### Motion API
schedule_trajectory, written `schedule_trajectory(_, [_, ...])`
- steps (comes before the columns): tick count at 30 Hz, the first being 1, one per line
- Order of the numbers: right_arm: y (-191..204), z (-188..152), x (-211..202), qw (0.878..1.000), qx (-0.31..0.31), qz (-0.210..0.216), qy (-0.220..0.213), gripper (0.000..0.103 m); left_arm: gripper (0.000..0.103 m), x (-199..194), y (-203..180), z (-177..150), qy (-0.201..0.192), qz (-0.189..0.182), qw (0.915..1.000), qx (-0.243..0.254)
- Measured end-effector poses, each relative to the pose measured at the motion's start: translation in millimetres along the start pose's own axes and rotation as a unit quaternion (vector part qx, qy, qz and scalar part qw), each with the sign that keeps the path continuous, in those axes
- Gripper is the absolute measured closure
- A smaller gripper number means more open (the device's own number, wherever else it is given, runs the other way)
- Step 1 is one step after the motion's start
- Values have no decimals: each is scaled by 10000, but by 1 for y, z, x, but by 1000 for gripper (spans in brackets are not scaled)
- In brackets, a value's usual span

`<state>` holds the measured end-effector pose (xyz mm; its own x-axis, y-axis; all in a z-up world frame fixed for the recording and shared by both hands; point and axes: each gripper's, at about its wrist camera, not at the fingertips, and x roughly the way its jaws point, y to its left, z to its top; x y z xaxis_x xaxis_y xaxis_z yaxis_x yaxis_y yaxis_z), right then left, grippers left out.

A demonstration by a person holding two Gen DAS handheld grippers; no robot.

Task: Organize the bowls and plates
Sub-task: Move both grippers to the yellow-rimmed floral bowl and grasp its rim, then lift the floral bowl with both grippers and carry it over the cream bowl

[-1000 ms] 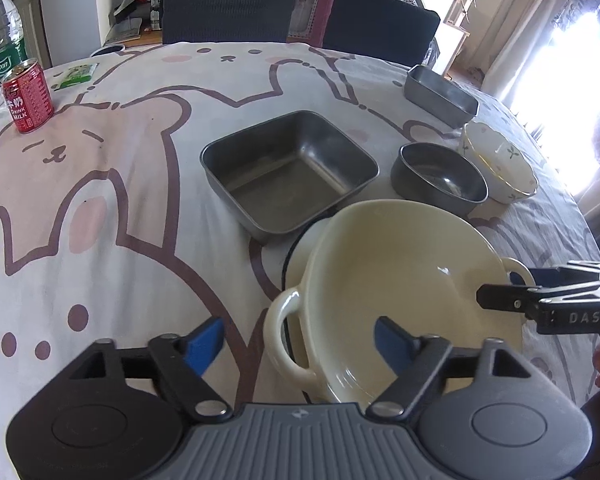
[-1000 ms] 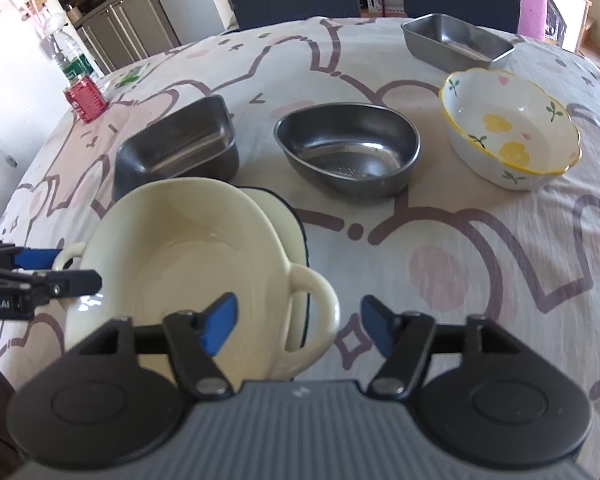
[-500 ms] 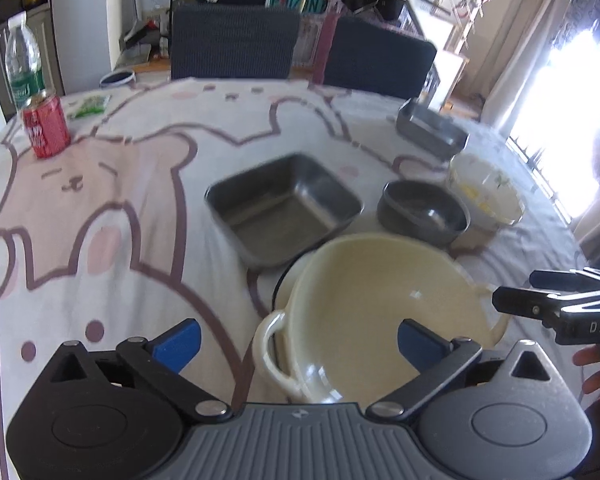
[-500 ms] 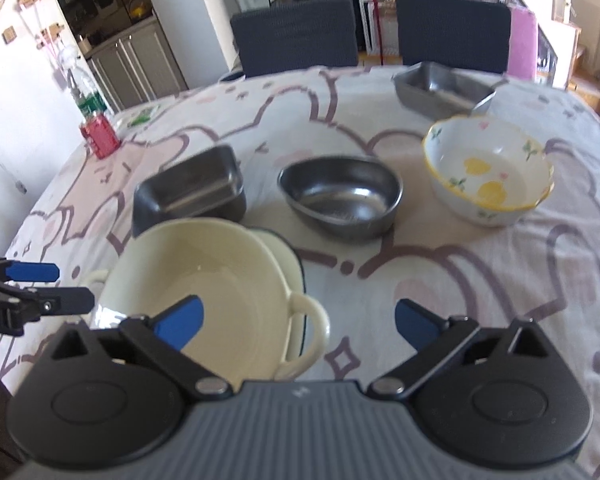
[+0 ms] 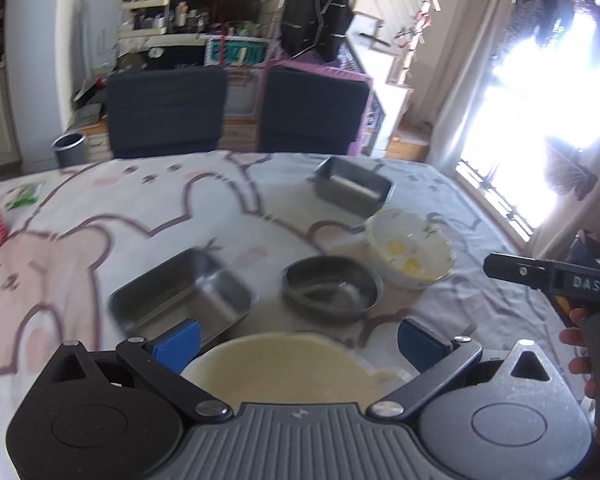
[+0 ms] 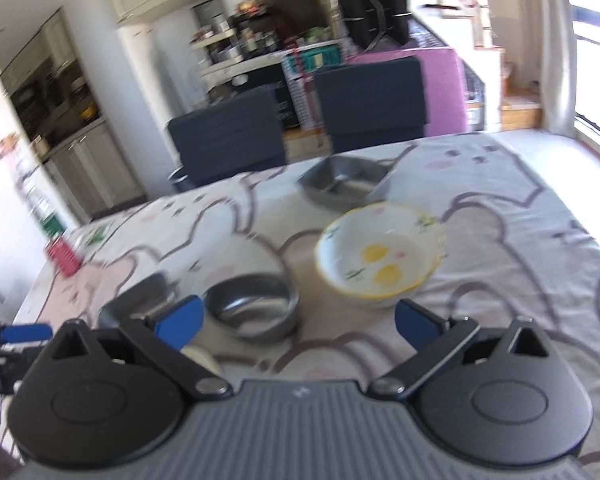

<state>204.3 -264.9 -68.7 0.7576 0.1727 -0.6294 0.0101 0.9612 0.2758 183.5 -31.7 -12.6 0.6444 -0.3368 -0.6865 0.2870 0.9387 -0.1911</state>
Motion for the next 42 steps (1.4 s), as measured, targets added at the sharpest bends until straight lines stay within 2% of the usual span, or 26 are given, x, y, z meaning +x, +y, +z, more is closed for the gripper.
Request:
schedule_trajectory(9, [-64, 28, 11, 9943, 750, -650, -379, 0, 3, 52, -48, 44, -273, -370, 9982, 389])
schedule_trajectory(13, [-83, 37, 27, 9910, 925, -875, -407, 0, 17, 86, -59, 62, -154, -507, 9976, 451])
schedule_trajectory(19, [-115, 48, 56, 9859, 1271, -1044, -312, 0, 42, 144, -63, 84, 206, -794, 9966, 102])
schedule_trajectory(22, [-133, 51, 75, 9831, 1634, -803, -169, 0, 50, 171, -64, 91, 359, -837, 9958, -84])
schedule_trajectory(23, [-136, 51, 79, 9822, 1713, -769, -107, 4, 52, 180, -65, 93, 397, -843, 9956, -105])
schedule_trajectory(26, [-139, 53, 98, 9805, 1862, -587, 211, 34, 59, 205, -71, 98, 535, -819, 9952, 7])
schedule_trajectory(27, [-139, 53, 106, 9798, 1899, -523, 354, 40, 61, 213, -73, 98, 598, -801, 9950, 70])
schedule_trajectory(32, [-135, 51, 133, 9810, 1670, -647, 743, 52, 76, 246, -80, 96, 950, -687, 9925, 342])
schedule_trajectory(36, [-134, 49, 154, 9805, 1589, -712, 911, 70, 79, 267, -78, 95, 1105, -603, 9914, 366])
schedule_trajectory(38, [-134, 49, 162, 9806, 1546, -768, 923, 73, 83, 274, -76, 95, 1199, -595, 9904, 337])
schedule_trajectory(40, [-136, 49, 167, 9791, 1645, -800, 883, 73, 90, 281, -75, 93, 1270, -563, 9897, 354])
schedule_trajectory(42, [-137, 49, 171, 9786, 1641, -846, 907, 74, 93, 286, -74, 92, 1348, -518, 9887, 393])
